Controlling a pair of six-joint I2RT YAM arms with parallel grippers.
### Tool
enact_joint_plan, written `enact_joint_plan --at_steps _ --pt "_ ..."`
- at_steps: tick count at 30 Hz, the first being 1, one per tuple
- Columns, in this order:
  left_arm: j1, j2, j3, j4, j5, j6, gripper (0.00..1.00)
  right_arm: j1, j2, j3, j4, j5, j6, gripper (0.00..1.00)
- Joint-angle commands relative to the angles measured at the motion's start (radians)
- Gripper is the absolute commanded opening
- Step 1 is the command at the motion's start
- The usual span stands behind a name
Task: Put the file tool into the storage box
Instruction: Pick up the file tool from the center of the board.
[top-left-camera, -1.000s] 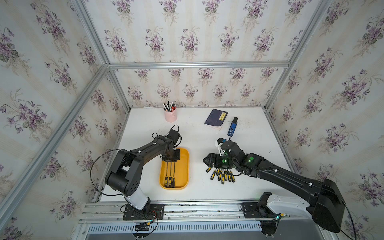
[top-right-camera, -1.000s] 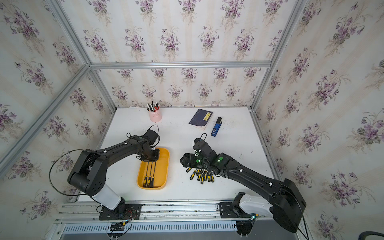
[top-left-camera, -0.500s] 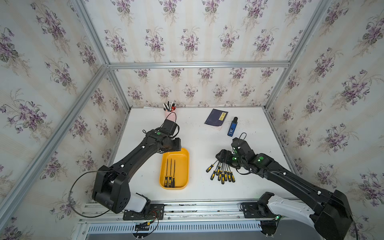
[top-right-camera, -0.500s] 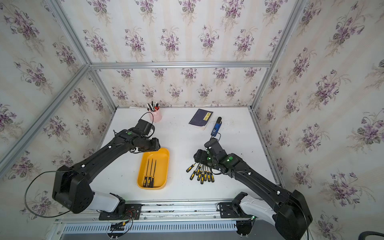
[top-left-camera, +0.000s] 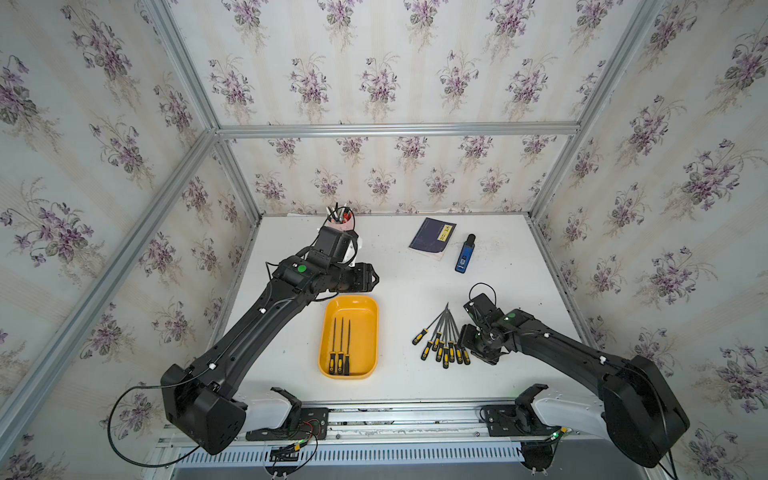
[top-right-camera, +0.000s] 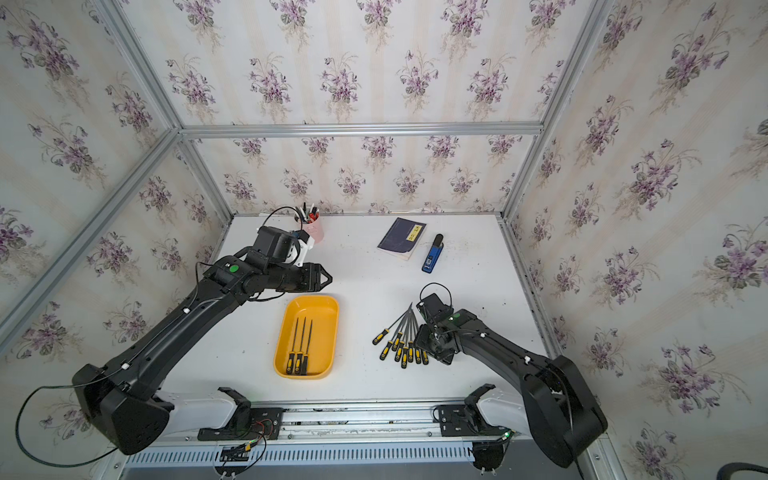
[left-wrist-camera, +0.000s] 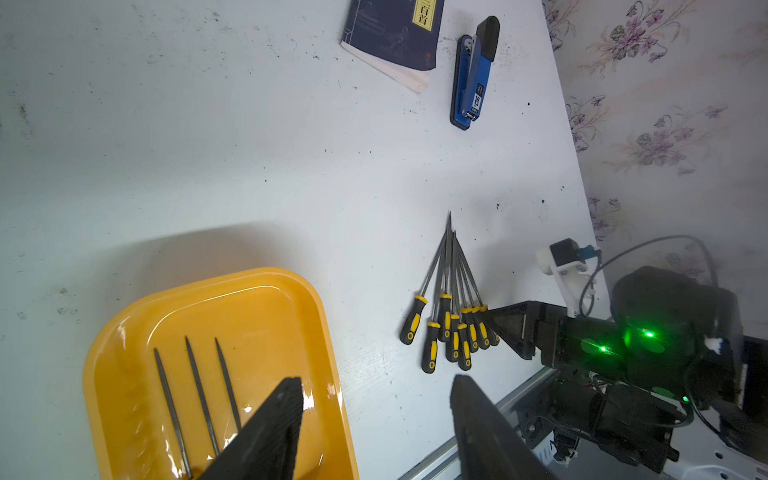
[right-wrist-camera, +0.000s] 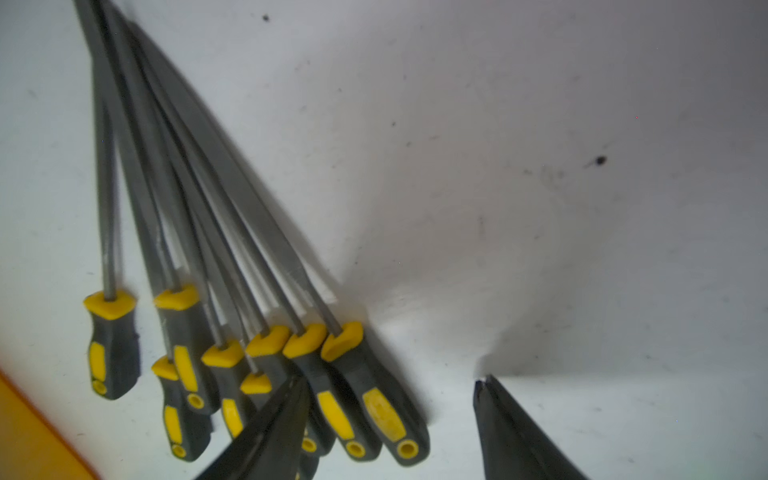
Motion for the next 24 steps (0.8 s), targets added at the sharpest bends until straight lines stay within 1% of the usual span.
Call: enact_joint_plan --at_steps 1,5,11,18,24 --pt "-0.016 0.015 0.027 0.023 -0.001 -0.033 0.62 -0.001 0.054 0.020 -0.026 0.022 -0.065 0.65" --pt "-0.044 0.022 0.036 0.025 -0.021 -0.045 0.62 0.000 0.077 0.010 0.012 0.011 -0.085 0.60" --pt "-0.055 0.031 0.043 0.009 -0.031 -0.049 0.62 -0.001 0.086 -0.011 0.026 -0.007 -0.100 0.52" --pt "-0.055 0.047 0.043 0.011 -0.027 -0.045 0.61 -0.001 0.022 -0.038 0.008 -0.012 -0.080 0.50" --pt "-0.055 0.054 0.045 0.013 -0.027 -0.041 0.62 -0.001 -0.017 -0.043 0.007 -0.045 -0.077 0.49"
